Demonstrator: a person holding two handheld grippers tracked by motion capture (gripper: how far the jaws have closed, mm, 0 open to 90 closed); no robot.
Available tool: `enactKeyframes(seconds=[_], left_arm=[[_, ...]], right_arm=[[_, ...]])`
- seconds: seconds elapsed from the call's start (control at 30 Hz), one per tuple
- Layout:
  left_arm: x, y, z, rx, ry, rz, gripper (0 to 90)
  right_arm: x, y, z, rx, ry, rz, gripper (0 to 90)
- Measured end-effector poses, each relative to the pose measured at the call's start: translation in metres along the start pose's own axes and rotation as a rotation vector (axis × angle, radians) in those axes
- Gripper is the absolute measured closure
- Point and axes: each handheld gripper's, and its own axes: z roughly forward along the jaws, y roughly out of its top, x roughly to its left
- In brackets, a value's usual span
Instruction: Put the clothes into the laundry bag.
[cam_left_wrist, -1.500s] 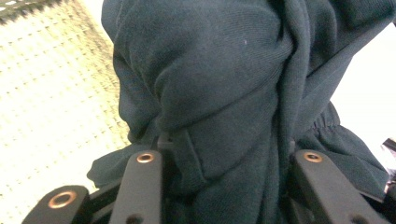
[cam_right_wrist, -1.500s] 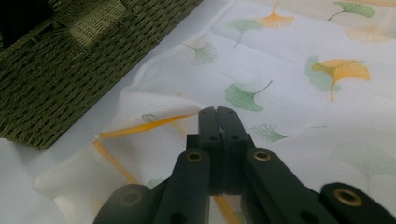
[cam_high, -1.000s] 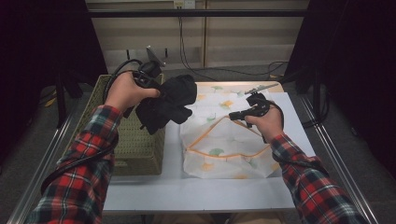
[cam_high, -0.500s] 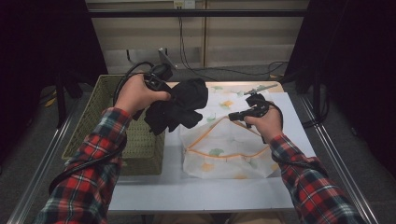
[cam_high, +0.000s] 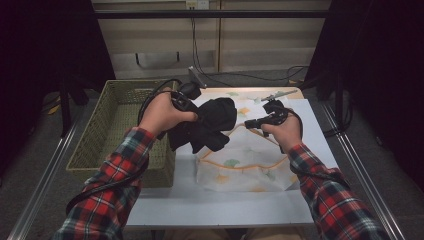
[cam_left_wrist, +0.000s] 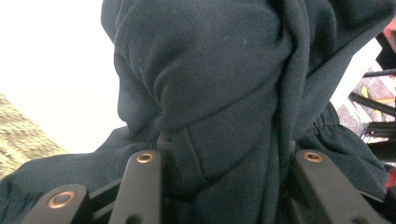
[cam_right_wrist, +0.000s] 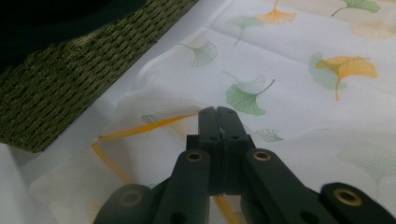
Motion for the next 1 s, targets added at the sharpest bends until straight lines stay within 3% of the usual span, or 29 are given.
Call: enactKeyframes(seconds=[0.2, 0.3, 0.67, 0.7, 0.83, 0.87, 1.0], left_arm=[[-0.004, -0.005, 0.012, 0.012, -0.004, 0.010, 60.5], [-0.008, -0.008, 0.016, 0.022, 0.001, 0.036, 60.5], [-0.023, -0.020, 0.035, 0.062, -0.038, 0.084, 60.5], [-0.025, -0.021, 0.037, 0.054, -0.042, 0.068, 60.5], [-0.026, -0.021, 0.045, 0.062, -0.056, 0.092, 60.5], [-0.028, -0.021, 0.047, 0.053, -0.059, 0.076, 60.5], [-0.028, -0.021, 0.053, 0.063, -0.063, 0.087, 60.5]], right_arm=[[0.000, 0.000, -0.001, -0.001, -0.006, -0.002, 90.0], [0.000, 0.001, -0.001, -0.005, -0.005, -0.001, 90.0], [0.001, 0.003, 0.001, -0.012, -0.017, 0.000, 90.0], [0.001, 0.003, 0.002, -0.013, -0.018, -0.002, 90.0], [0.002, 0.004, 0.002, -0.014, -0.020, 0.002, 90.0], [0.002, 0.004, 0.002, -0.013, -0.021, 0.002, 90.0], [0.002, 0.004, 0.002, -0.015, -0.021, 0.004, 90.0]])
